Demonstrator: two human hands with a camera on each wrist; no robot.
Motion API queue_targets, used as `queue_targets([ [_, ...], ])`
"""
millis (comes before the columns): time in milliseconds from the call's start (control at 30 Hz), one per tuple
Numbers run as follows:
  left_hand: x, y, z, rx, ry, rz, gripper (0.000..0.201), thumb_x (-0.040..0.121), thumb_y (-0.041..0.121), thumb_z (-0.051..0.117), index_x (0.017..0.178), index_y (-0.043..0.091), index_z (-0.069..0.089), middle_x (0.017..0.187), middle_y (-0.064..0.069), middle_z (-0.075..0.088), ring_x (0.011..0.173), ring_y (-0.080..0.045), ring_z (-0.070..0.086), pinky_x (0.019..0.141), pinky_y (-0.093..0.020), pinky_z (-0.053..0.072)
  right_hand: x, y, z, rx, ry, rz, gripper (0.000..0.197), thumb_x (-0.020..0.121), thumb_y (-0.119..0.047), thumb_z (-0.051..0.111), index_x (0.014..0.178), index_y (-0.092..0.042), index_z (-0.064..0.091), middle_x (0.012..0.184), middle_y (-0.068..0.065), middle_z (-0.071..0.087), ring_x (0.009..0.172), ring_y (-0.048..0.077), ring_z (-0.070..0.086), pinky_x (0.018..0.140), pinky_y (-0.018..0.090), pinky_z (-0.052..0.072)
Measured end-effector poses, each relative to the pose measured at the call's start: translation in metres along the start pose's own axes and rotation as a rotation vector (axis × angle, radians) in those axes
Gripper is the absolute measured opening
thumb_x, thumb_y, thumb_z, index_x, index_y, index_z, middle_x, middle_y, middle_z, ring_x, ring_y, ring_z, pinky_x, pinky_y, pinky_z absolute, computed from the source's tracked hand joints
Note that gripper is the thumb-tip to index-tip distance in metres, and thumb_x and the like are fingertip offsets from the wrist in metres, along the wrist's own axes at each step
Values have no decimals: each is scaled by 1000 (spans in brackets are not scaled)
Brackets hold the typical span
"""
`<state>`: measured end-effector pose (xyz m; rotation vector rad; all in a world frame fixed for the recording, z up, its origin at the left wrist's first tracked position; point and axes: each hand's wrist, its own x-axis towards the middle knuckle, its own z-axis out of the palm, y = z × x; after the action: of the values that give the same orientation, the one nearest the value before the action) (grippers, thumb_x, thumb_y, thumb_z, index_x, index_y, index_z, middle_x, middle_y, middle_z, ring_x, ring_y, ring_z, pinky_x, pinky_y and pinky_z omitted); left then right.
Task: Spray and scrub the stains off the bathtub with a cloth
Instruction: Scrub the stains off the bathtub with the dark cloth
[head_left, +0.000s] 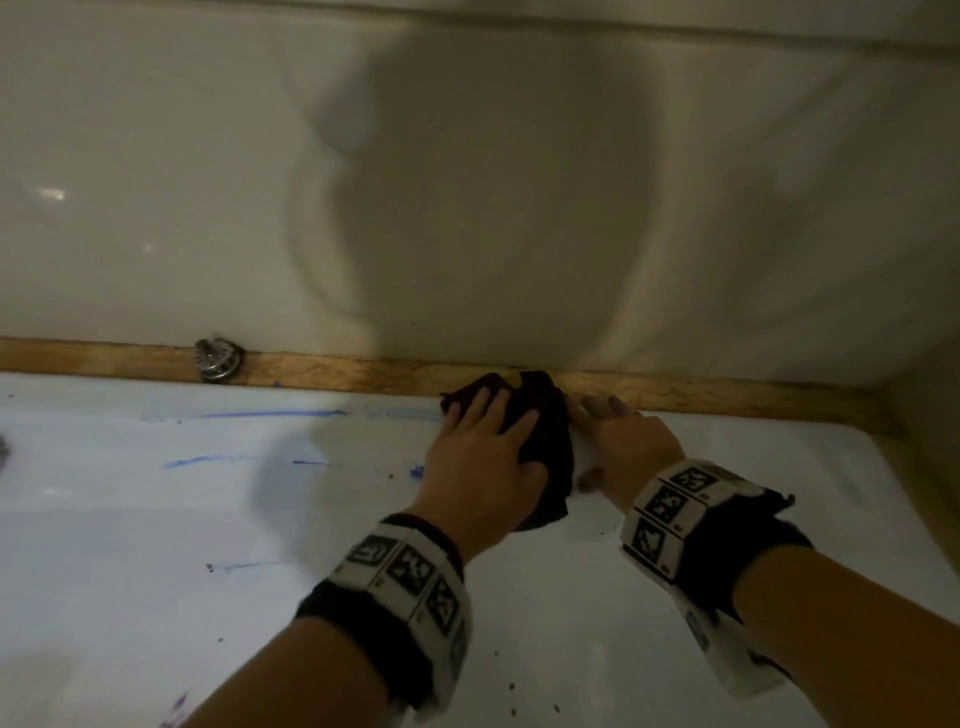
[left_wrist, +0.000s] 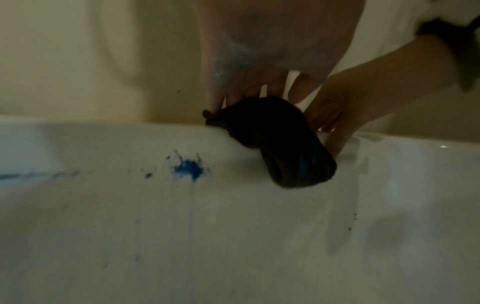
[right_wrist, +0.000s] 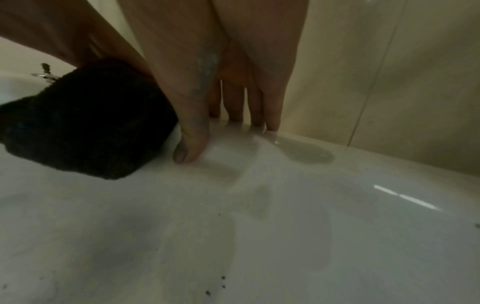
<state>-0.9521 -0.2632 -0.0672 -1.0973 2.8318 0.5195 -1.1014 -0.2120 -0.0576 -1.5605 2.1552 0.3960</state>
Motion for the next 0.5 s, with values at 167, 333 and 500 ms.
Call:
queue_targets([
  [167,16,1,6,52,-25,-38,69,86,60,41,145,31,21,156,-1,14,144,-23,7,118,-43,5,6,-5,-4,-73,-20,29,101,80,-38,67,149,-21,-4,153,4,18,140,29,20,109,36,26],
  [333,19,1,11,75,60,39,66,85,35,61,143,25,29,151,-5,26,141,-26,18,116,-42,11,9,-9,-7,-148,-38,63,97,77,-35,71,147,-14,8,144,7,31,131,29,32,103,36,35],
  [500,-15,-5,10,51,151,268,53,70,1,71,121,15,61,131,-11,56,120,-30,54,96,-43,46,8,-13,-11,-174,-44,72,97,77,-36,72,147,-15,8,144,9,33,132,30,33,103,36,35],
])
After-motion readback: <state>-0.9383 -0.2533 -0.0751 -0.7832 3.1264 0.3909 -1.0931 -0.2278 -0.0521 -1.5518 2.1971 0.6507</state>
